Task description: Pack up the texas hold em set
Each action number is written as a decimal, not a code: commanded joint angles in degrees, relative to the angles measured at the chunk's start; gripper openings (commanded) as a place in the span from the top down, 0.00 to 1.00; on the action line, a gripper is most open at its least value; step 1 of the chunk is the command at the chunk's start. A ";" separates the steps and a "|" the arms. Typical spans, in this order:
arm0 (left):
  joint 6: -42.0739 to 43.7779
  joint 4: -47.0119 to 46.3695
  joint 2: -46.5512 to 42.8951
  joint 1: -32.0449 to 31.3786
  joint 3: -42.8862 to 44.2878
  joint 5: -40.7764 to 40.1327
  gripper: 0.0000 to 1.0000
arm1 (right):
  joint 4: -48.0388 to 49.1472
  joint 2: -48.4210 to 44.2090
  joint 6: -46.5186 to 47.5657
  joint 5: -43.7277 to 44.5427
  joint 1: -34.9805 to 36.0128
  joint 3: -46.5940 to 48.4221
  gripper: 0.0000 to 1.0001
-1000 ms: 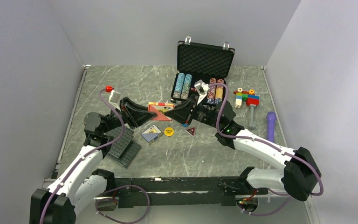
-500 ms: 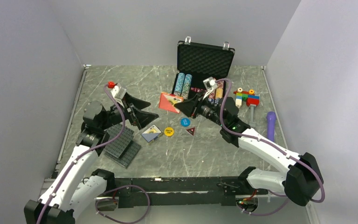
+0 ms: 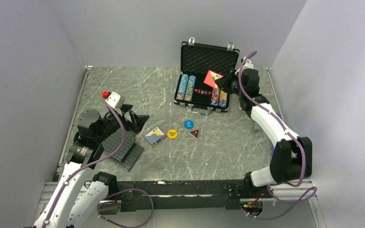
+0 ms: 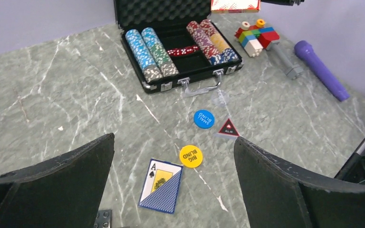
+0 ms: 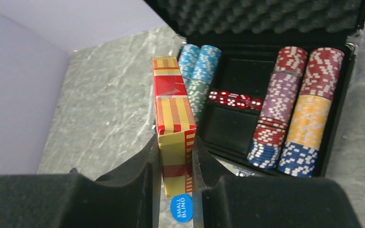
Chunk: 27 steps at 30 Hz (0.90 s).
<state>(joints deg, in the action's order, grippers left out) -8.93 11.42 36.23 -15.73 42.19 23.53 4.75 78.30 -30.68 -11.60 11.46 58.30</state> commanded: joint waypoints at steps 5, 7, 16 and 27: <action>2.53 1.25 0.09 -0.09 0.88 -3.05 0.01 | -10.36 15.67 3.06 -6.75 -4.92 18.89 1.00; 2.66 1.24 -0.21 -0.07 0.83 -3.32 0.01 | -12.47 18.95 3.26 -7.97 -5.11 21.78 1.00; 2.60 1.15 0.12 -0.09 0.78 -3.12 0.01 | -15.10 28.49 2.80 -8.64 -5.13 28.05 1.00; 2.43 0.95 0.26 -0.09 0.61 -2.91 0.01 | -15.27 37.45 2.95 -7.22 -5.00 35.12 1.00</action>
<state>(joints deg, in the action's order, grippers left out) -7.07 13.61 36.53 -15.73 42.19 20.62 -13.47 115.15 -27.86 -18.48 6.46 88.97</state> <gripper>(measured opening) 0.994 0.248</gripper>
